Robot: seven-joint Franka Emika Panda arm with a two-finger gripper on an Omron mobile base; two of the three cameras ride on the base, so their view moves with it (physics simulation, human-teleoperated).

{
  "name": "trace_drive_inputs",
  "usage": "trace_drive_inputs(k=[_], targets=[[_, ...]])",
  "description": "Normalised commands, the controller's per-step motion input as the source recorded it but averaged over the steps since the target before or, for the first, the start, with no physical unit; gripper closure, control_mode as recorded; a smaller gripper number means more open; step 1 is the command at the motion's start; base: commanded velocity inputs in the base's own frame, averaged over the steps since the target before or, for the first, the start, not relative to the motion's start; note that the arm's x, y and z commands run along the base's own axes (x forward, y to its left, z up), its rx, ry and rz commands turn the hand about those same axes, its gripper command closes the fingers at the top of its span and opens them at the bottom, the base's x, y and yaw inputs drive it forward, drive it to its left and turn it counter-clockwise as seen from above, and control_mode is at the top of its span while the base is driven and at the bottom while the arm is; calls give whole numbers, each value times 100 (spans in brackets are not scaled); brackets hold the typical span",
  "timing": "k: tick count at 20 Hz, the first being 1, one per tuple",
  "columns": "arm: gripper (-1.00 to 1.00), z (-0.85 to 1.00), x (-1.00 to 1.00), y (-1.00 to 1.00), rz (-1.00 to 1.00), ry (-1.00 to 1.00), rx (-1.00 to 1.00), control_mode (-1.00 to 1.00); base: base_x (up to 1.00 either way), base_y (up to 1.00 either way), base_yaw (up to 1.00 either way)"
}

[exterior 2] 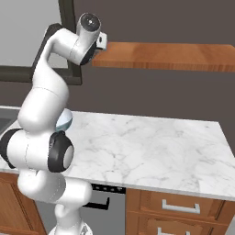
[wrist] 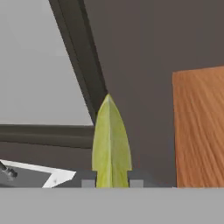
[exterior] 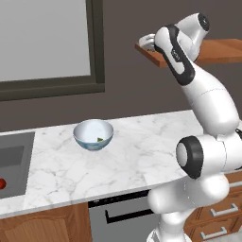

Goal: Pick the lemon wedges from the cabinet and place them in one bowl. Pick the bell pepper from the sink and place it in the other bowl.

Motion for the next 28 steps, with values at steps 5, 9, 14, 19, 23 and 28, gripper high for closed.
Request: trace_drive_inputs(k=[5, 9, 14, 19, 23, 28], targets=[[100, -18, -2, 86, 27, 11, -1, -100, 0, 0, 0], [100, -35, -6, 86, 27, 10, -4, -100, 0, 0, 0], [100, -38, -1, 71, 19, 11, -13, -100, 0, 0, 0], [100, -21, 0, 17, 4, 0, -13, -100, 0, 0, 0], [100, -48, 0, 17, 2, 4, -27, -100, 0, 0, 0], [100, -54, -8, 22, 6, 16, -25, -100, 0, 0, 0]])
